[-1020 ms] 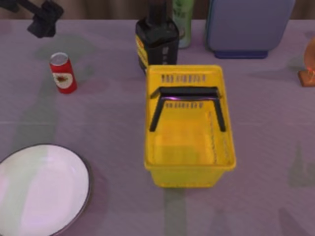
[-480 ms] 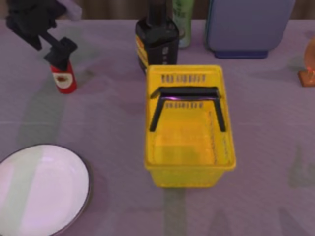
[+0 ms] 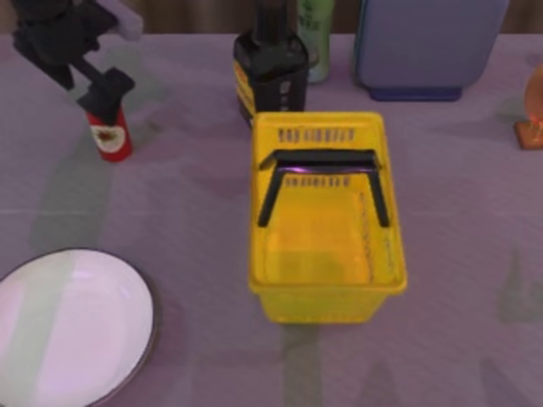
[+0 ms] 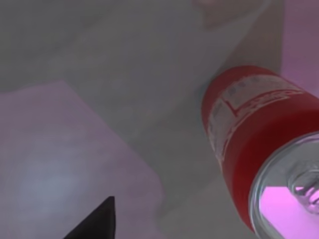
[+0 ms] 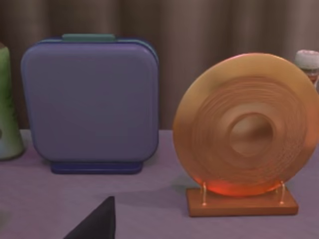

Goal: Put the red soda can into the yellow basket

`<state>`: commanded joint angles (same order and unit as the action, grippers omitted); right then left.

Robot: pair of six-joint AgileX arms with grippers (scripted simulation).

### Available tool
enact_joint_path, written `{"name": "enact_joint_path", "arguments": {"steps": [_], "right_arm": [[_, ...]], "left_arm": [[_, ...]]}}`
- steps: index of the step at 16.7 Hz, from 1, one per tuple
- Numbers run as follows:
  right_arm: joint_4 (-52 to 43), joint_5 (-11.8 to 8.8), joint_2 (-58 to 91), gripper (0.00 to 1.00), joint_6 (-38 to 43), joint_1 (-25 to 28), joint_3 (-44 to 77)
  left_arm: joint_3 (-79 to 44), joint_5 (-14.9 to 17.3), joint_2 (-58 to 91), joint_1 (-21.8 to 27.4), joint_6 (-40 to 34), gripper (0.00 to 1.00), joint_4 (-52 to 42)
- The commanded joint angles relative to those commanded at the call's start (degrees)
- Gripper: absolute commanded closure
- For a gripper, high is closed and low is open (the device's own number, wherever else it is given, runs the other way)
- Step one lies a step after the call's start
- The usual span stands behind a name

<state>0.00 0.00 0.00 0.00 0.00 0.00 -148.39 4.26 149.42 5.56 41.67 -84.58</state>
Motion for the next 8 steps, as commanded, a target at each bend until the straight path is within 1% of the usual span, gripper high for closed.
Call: {"name": "enact_joint_path", "arguments": {"steps": [5, 8], "right_arm": [[0.0, 0.0, 0.0, 0.00, 0.0, 0.0, 0.0], [0.0, 0.0, 0.0, 0.00, 0.0, 0.0, 0.0]], "left_arm": [[10.4, 0.0, -1.1, 0.3, -0.3, 0.00, 9.1], [12.9, 0.0, -1.3, 0.4, -0.4, 0.00, 11.6]]}}
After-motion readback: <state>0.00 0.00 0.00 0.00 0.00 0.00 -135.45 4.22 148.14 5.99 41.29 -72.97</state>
